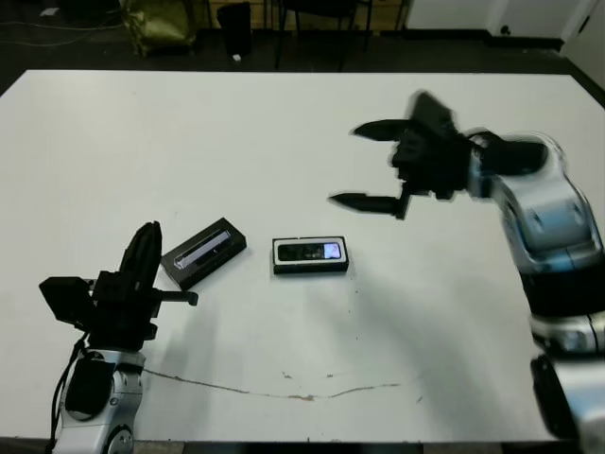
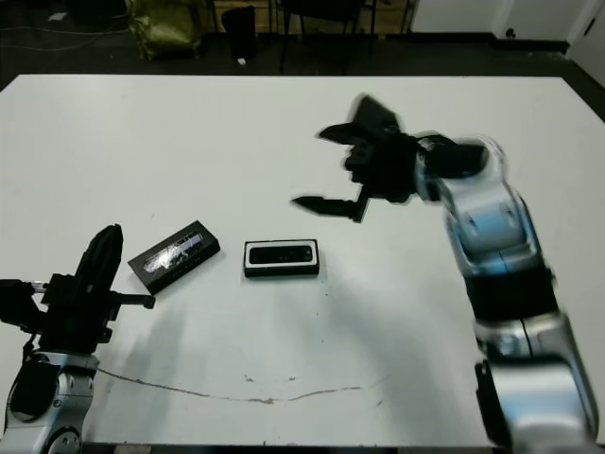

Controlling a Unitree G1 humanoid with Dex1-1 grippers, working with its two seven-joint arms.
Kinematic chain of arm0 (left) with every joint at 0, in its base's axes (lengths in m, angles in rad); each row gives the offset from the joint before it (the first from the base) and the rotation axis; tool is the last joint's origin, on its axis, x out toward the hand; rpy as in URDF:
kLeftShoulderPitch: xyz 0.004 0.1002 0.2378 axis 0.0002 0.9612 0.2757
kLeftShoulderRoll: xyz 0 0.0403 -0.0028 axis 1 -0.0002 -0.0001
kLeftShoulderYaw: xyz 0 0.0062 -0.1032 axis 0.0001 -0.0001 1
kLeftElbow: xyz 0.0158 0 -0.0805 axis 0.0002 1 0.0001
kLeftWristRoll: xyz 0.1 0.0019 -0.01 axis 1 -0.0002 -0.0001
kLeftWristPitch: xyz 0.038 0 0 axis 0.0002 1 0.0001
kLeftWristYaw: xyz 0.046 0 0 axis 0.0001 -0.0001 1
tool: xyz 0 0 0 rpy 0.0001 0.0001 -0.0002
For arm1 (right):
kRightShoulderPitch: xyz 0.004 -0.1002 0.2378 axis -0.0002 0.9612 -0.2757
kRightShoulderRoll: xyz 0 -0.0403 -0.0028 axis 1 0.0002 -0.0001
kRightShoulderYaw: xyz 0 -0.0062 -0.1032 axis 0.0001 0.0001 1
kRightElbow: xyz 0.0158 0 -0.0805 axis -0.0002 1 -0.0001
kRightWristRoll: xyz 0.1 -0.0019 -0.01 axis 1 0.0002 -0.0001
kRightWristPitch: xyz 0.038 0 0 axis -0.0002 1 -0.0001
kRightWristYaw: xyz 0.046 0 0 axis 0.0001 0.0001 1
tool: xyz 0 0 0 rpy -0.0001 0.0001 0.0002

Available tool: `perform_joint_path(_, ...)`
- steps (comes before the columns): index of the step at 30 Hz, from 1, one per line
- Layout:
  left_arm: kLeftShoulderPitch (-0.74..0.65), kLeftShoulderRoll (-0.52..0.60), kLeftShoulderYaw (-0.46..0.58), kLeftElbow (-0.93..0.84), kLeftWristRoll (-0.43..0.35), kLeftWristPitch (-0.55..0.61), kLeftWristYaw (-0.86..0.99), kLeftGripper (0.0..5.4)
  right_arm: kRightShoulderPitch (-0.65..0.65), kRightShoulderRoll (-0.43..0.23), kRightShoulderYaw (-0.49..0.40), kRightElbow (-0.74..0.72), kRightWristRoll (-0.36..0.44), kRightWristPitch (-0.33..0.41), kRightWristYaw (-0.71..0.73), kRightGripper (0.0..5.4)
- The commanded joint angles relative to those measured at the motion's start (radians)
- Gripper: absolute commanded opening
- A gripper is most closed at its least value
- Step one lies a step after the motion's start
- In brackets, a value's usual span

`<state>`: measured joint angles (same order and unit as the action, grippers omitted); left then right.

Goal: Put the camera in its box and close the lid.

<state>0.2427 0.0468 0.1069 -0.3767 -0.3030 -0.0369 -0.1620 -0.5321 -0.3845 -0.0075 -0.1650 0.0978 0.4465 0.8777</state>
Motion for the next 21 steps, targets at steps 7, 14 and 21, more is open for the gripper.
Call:
perform_joint_path(7,-0.013,0.062,0.035,0.013,0.022,0.016,-0.023,0.0,0.473,0.079,-0.142,-0.211,0.081,-0.146,-0.258,2.28)
perform_joint_path(14,-0.029,0.08,0.04,0.028,0.022,0.015,-0.039,0.0,0.731,0.244,-0.139,-0.173,0.059,-0.405,-0.465,0.69)
perform_joint_path(21,-0.041,0.098,0.042,0.027,0.014,0.046,-0.059,0.0,0.828,0.296,-0.073,-0.257,0.005,-0.412,-0.601,0.01)
